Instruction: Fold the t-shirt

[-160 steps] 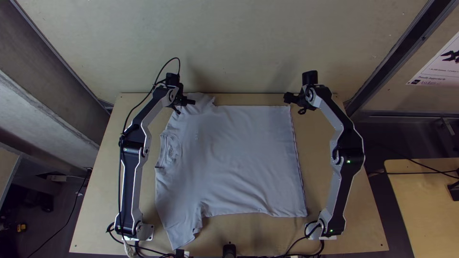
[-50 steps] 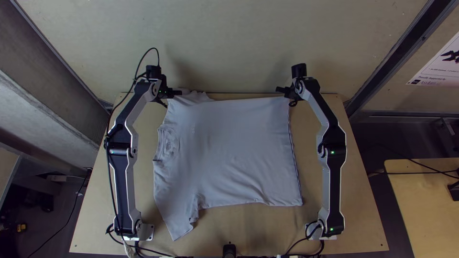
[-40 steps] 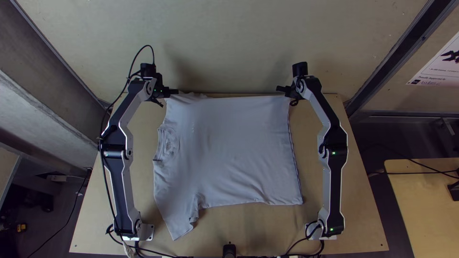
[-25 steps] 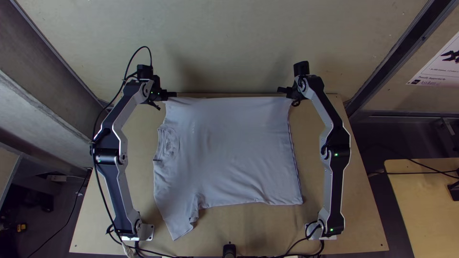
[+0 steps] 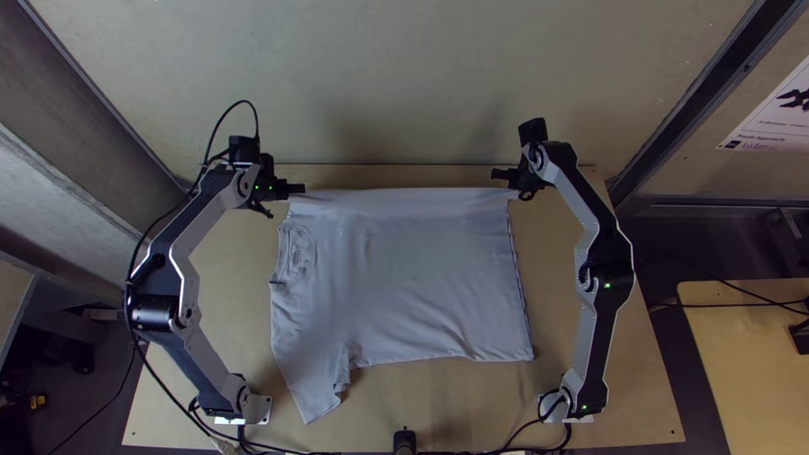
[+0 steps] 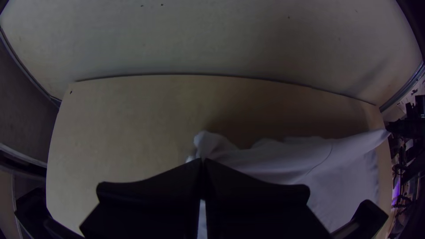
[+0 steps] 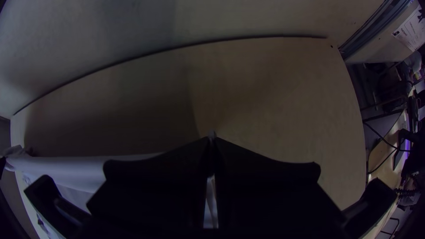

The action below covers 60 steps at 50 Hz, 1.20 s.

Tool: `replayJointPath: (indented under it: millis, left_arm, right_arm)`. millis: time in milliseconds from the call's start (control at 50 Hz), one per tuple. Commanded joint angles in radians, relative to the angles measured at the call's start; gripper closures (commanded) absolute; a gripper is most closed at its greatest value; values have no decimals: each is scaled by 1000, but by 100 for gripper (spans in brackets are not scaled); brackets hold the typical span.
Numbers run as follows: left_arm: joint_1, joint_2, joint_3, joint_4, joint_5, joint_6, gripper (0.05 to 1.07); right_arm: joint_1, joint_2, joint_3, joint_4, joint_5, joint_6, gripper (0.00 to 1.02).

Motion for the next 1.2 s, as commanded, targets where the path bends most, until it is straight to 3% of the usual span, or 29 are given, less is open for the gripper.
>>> replayJointPath:
  millis: [0, 580, 1080, 1120, 1180]
  left_arm:
    - [15, -90, -106, 28, 7, 0, 105]
    - [32, -340, -458, 74, 11, 35, 105]
    - [9, -366, -709, 166, 11, 44, 105]
    - [9, -353, -713, 168, 10, 46, 101]
    - [14, -336, -721, 168, 10, 46, 78]
  right_arm:
    - [-4, -66, -71, -7, 29, -13, 100]
    - [33, -273, -434, 76, 33, -7, 100]
    - [48, -310, -621, 188, 52, -5, 100]
    - [50, -310, -628, 188, 53, -5, 100]
    - [56, -311, -631, 188, 72, -5, 100]
